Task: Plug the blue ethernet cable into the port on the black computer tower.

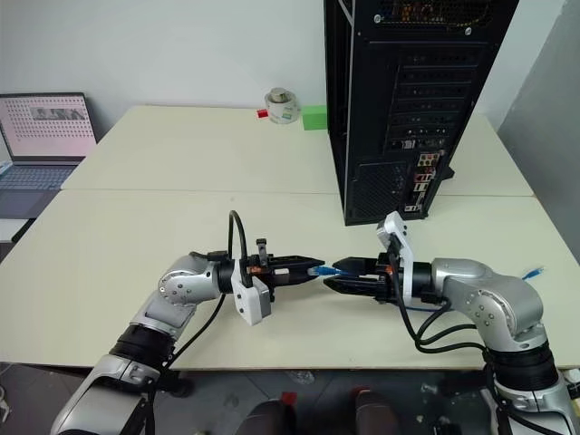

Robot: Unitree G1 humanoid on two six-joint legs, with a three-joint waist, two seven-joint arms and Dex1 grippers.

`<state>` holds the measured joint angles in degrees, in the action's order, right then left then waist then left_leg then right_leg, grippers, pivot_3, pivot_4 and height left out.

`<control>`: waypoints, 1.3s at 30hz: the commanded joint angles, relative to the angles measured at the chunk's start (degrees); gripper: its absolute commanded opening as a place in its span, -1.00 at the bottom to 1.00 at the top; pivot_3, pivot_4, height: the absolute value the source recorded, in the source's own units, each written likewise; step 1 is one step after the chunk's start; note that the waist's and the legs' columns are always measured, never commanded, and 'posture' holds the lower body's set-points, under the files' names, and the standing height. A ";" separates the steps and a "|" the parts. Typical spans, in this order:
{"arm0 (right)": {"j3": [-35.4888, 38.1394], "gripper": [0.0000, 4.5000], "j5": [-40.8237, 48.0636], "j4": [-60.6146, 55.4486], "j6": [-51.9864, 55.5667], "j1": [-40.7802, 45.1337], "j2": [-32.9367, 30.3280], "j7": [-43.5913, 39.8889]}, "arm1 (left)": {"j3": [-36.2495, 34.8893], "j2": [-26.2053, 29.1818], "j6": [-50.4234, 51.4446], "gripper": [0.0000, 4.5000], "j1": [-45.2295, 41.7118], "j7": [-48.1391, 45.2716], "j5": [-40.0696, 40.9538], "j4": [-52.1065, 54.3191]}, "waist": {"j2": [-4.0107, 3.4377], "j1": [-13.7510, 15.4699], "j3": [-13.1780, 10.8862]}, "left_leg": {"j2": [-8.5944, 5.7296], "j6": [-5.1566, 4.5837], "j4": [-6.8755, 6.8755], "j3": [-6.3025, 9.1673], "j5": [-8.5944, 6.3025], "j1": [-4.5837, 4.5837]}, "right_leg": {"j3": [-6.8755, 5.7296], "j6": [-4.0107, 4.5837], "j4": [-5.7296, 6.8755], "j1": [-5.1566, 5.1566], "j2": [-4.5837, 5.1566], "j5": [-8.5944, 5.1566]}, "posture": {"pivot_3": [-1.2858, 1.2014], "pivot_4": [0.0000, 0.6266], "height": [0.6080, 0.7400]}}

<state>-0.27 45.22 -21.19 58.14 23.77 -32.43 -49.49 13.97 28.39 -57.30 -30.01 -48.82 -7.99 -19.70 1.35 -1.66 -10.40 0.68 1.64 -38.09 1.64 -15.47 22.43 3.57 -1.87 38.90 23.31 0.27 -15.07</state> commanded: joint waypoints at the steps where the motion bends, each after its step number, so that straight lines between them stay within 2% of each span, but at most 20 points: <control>1: 1.12 0.09 2.31 -0.82 0.15 1.01 0.78 0.86 | -0.36 0.29 -3.12 -0.89 -1.28 4.11 -2.48 -0.72 | 0.00 -0.03 0.00 | 0.00 0.00 0.00 0.00 0.00 0.00 | -0.01 0.00 0.00 0.00 0.00 0.00 | 0.03 -0.52 1.00; 7: 1.20 0.09 3.49 -0.45 0.15 1.35 1.70 2.03 | 0.54 0.92 -4.28 -0.89 -1.38 6.88 -4.13 -1.07 | 0.00 -0.04 0.00 | 0.00 0.00 0.00 0.01 0.00 0.01 | -0.02 0.00 0.00 0.00 0.00 0.00 | 0.03 -0.52 1.00; 10: 0.89 -0.11 3.64 -0.30 0.02 1.40 1.75 2.36 | 0.63 0.93 -4.08 -0.89 -1.28 8.13 -4.70 -0.81 | 0.00 -0.04 0.00 | 0.00 0.00 0.00 0.02 0.00 0.01 | -0.03 0.00 0.00 0.00 0.00 0.00 | 0.03 -0.52 1.00; 12: 0.74 -0.31 3.62 -0.14 -0.11 1.43 1.78 2.53 | 0.83 1.06 -4.05 -0.89 -1.28 8.66 -5.02 -0.80 | 0.00 -0.04 0.00 | 0.01 0.00 0.00 0.02 0.00 0.01 | -0.04 0.00 0.00 0.00 0.00 0.00 | 0.03 -0.52 1.00; 13: 0.67 -0.51 3.54 -0.01 -0.25 1.45 1.85 2.61 | 0.90 1.04 -4.04 -0.89 -1.19 8.97 -5.18 -0.71 | 0.00 -0.04 0.00 | 0.00 0.00 0.00 0.02 0.00 0.01 | -0.03 0.00 0.00 0.00 0.00 0.00 | 0.03 -0.52 1.00; 15: 0.56 -0.61 3.40 0.35 -0.51 1.55 1.95 2.72 | 1.10 1.09 -4.11 -0.89 -1.08 9.61 -5.50 -0.57 | 0.00 -0.04 0.00 | 0.00 0.00 0.00 0.02 0.00 0.01 | -0.04 0.00 0.00 0.00 0.00 0.00 | 0.03 -0.52 1.00; 18: 0.50 -0.94 3.48 0.79 -0.62 1.72 2.05 3.00 | 1.38 1.21 -4.05 -0.89 -0.99 10.37 -5.85 -0.47 | 0.00 -0.05 0.00 | 0.01 0.00 0.00 0.02 0.00 0.01 | -0.04 0.00 0.01 0.00 0.00 0.00 | 0.03 -0.52 1.00; 19: 0.47 -1.00 3.52 0.87 -0.60 1.77 2.07 3.04 | 1.50 1.25 -4.03 -0.89 -0.91 10.59 -6.07 -0.45 | 0.00 -0.05 0.00 | 0.01 0.00 0.00 0.02 0.00 0.01 | -0.04 0.00 0.01 0.00 -0.01 0.00 | 0.03 -0.52 1.00; 29: 0.30 -1.00 3.52 1.27 -0.55 2.21 1.72 2.54 | 2.29 1.36 -2.43 -0.89 0.00 12.59 -5.75 0.35 | 0.00 -0.05 0.00 | 0.01 0.00 0.00 0.02 0.00 0.01 | -0.05 0.00 0.01 0.00 0.00 0.00 | 0.03 -0.52 1.00; 30: 0.38 -1.00 3.52 1.27 -0.54 2.34 1.57 2.47 | 2.63 1.56 -1.64 -0.58 0.02 12.00 -5.09 0.39 | 0.00 -0.06 0.00 | 0.01 0.00 0.00 0.02 0.00 0.02 | -0.05 0.00 0.01 0.00 0.00 0.00 | 0.03 -0.52 1.00; 34: 1.02 -1.00 2.40 0.67 -1.61 2.42 0.05 2.48 | 5.33 2.45 6.68 -0.24 1.50 5.45 2.21 1.45 | 0.00 -0.08 0.00 | 0.01 0.00 0.00 0.02 0.00 0.01 | -0.05 0.00 0.01 0.00 -0.01 0.00 | 0.03 -0.52 1.00; 39: 4.79 -1.00 -1.92 -1.15 -6.62 -0.02 -2.53 6.03 | 3.44 0.31 22.22 0.22 2.70 2.80 10.65 5.90 | 0.00 -0.12 0.00 | 0.01 0.00 -0.01 0.08 0.00 0.11 | -0.12 0.00 0.01 0.06 0.00 0.00 | 0.03 -0.52 1.00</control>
<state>1.50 44.82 -20.00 54.69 24.16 -34.17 -45.11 18.83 29.66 -41.06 -26.84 -45.41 -1.72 -17.84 1.35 -1.78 -10.40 0.69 1.64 -38.12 1.75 -15.46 22.57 3.42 -1.87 38.91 23.37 0.27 -15.07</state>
